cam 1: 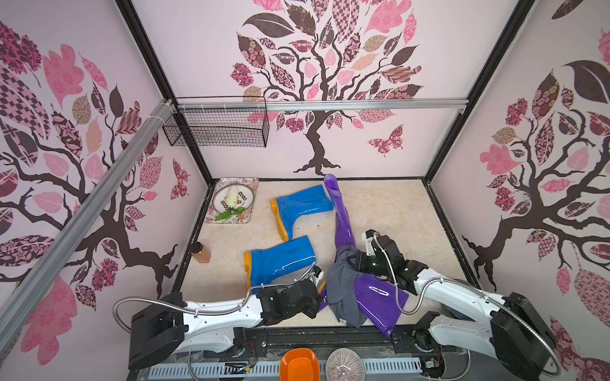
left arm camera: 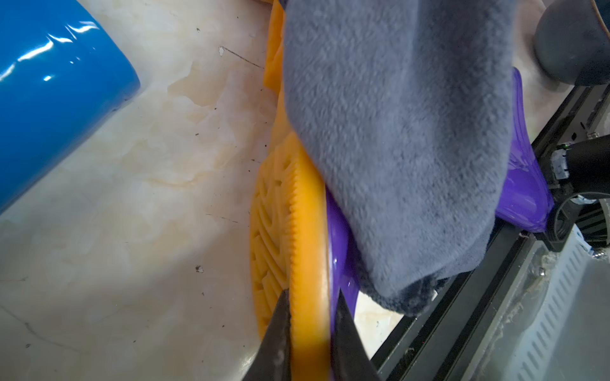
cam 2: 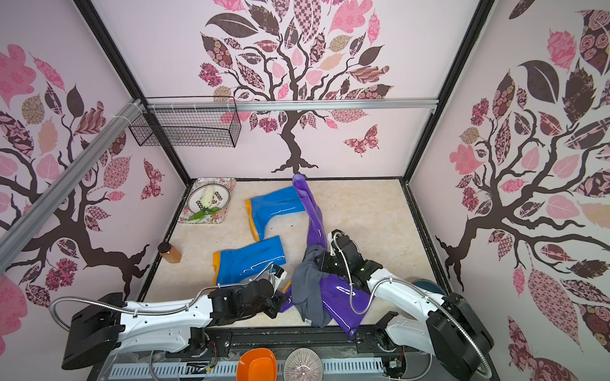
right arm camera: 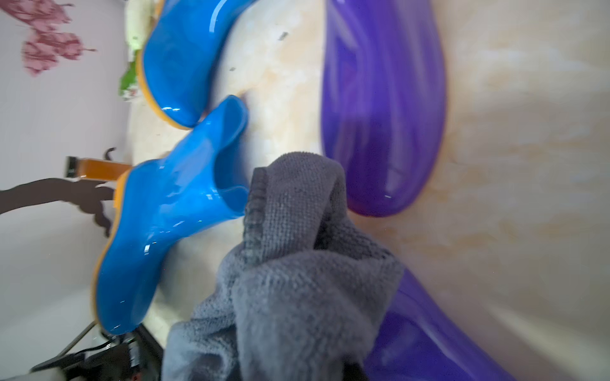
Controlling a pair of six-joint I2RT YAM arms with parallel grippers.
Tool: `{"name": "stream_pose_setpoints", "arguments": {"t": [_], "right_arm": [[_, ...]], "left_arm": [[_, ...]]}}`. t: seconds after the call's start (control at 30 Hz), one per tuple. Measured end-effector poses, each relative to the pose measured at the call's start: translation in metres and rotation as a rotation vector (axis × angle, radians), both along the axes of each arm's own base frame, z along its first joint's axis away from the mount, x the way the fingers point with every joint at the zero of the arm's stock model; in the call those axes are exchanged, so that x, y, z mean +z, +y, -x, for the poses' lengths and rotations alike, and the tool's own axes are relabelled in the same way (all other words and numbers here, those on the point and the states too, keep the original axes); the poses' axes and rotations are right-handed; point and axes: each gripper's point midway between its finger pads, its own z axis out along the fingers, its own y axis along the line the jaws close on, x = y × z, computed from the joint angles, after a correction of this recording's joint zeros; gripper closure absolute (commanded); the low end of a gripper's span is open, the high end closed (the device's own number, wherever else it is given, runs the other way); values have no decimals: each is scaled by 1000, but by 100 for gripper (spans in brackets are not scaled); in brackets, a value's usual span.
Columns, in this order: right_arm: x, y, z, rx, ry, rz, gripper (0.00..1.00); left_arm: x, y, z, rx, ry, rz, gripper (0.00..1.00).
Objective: Wipe the rubber boots with a cloth
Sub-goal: Wipe the dirt off the rubber boot.
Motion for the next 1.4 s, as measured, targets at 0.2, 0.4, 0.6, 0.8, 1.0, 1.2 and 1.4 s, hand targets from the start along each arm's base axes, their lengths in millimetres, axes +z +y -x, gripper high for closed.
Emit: {"name": "stream_pose_setpoints", "arguments": {"t": [0.2, 0.4, 0.6, 0.8, 1.0, 1.2, 1.4], "right_arm": [[-33, -55, 34, -171, 116, 137, 100], [-26, -104, 76, -314, 187, 192, 100], [-30, -106, 106, -261, 268, 219, 100], [-45, -86, 110, -184, 316, 257, 100], [-38, -41, 72, -147, 312, 292, 100], [-41, -48, 70, -210, 284, 267, 100], [-46, -96, 107, -277, 300, 304, 100]], "left_arm": [[-1, -1, 0, 0, 0, -4, 86], [0, -2, -1, 5, 1, -14, 85], [1, -2, -5, 13, 11, -32, 84], [1, -2, -7, 16, 39, -26, 84], [2, -3, -8, 17, 45, -32, 84], [5, 2, -15, 46, 59, -20, 83], [6, 6, -19, 64, 66, -15, 83]]}}
